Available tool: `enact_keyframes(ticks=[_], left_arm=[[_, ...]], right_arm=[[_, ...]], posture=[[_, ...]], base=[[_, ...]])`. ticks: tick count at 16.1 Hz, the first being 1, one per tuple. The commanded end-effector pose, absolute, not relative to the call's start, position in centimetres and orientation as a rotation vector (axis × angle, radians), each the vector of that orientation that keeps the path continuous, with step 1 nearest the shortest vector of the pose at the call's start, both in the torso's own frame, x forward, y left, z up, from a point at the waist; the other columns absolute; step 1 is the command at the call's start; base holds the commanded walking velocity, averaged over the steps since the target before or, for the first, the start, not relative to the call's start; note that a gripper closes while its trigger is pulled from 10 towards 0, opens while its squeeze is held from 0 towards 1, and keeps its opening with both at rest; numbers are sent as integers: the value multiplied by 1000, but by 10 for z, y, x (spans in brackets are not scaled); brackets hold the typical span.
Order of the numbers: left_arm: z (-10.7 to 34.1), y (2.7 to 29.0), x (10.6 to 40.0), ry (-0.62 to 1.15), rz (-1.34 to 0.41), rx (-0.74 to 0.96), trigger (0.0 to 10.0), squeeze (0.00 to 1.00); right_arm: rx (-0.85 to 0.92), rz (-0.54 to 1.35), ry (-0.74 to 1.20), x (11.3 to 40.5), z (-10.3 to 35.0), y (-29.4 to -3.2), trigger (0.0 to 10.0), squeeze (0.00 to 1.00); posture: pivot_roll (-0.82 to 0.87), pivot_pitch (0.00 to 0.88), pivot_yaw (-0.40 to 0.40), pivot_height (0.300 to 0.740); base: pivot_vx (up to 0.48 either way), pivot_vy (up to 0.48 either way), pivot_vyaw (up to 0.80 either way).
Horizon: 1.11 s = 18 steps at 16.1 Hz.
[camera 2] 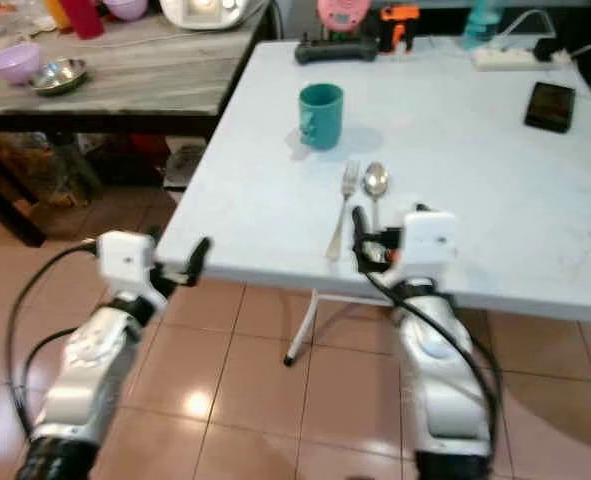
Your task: Setting the table
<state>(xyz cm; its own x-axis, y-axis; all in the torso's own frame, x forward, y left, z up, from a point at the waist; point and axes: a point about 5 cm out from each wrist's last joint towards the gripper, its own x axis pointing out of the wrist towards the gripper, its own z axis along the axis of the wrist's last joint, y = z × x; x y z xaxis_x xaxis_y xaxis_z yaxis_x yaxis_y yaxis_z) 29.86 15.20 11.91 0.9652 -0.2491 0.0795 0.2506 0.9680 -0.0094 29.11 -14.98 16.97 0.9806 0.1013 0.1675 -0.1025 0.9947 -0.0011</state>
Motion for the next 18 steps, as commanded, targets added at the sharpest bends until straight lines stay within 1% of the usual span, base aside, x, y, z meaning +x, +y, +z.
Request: enact_keyframes(ticks=[1, 6, 7, 9, 14, 17, 18], left_arm=[[122, 146, 299, -90, -281, -21, 10000, 0], [125, 142, 298, -104, -300, -19, 10000, 0], [124, 143, 297, -109, -302, -30, 10000, 0], [124, 142, 292, -133, -347, 12, 10000, 0], [113, 148, 280, -93, -451, 43, 10000, 0], [104, 147, 269, -64, -564, 65, 10000, 0], [104, 146, 268, -63, -578, 70, 10000, 0]], right_arm=[[4, 87, -170, 290, 170, -156, 10000, 0], [-12, 76, -154, 292, 168, -156, 10000, 0], [-25, 72, -145, 293, 167, -156, 10000, 0], [8, 105, -139, 292, 166, -152, 10000, 0], [27, 136, -121, 291, 164, -142, 10000, 0], [59, 179, -105, 296, 164, -125, 10000, 0], [72, 190, -92, 298, 162, -122, 10000, 0]], posture=[[-211, 108, 106, 740], [-206, 107, 101, 740], [-206, 107, 101, 740], [-205, 106, 99, 740], [-205, 120, 94, 740], [-204, 136, 89, 740], [-201, 139, 88, 740]], base=[[394, 0, 0], [362, 0, 0], [0, 0, 0], [0, 0, 0], [0, 0, 0], [0, 0, 0], [0, 0, 0]])
